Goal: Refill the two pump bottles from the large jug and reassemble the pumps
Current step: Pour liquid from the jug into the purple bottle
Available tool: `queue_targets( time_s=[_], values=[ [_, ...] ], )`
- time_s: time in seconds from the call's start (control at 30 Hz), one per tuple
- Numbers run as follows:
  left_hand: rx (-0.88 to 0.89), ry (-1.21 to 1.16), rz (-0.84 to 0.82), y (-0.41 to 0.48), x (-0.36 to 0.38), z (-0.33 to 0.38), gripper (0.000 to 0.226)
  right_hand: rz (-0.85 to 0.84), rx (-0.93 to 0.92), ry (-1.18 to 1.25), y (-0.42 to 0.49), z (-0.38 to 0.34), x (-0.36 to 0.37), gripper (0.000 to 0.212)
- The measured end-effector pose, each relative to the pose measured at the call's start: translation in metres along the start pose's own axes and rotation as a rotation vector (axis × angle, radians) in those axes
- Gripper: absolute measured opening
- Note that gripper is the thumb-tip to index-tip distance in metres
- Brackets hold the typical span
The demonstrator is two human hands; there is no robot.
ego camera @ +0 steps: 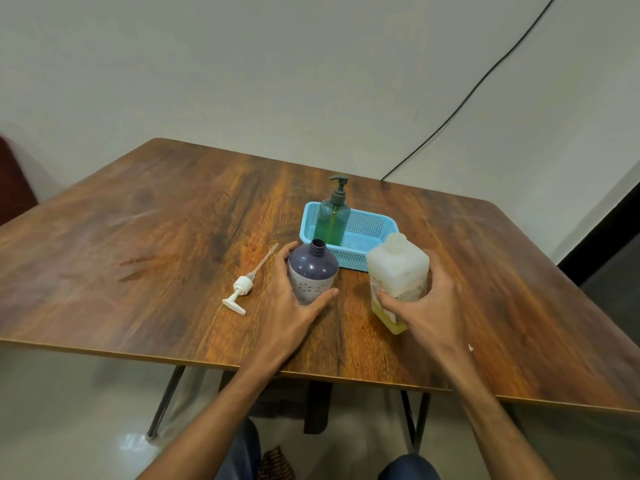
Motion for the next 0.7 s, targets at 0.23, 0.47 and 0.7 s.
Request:
queue_targets(
  time_s=[0.23,0.47,0.7],
  values=[
    [0.02,0.009,0.009,0.0,-0.001,0.0,0.085,-0.145,-0.192,-0.447,0.026,-0.029,0.0,0.086],
    [0.031,-0.011,0.01,0.001,-0.002,0.002,0.084,-0.222,-0.274,-0.733,0.036,-0.058,0.0,0.082],
    [0.029,-0.013,0.008,0.002,-0.003,0.003,0.086,-0.219,-0.377,-0.831,0.043,-0.066,0.006,0.079]
  ],
)
Point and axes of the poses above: each hand's wrist, its own y-axis towards the middle knuckle, its own x-axis out of the palm, z = x × y, the point moved 1 cm from there along y, towards the middle knuckle, and after that the axes turned 3 degrees about z, right-handed, at the moved point
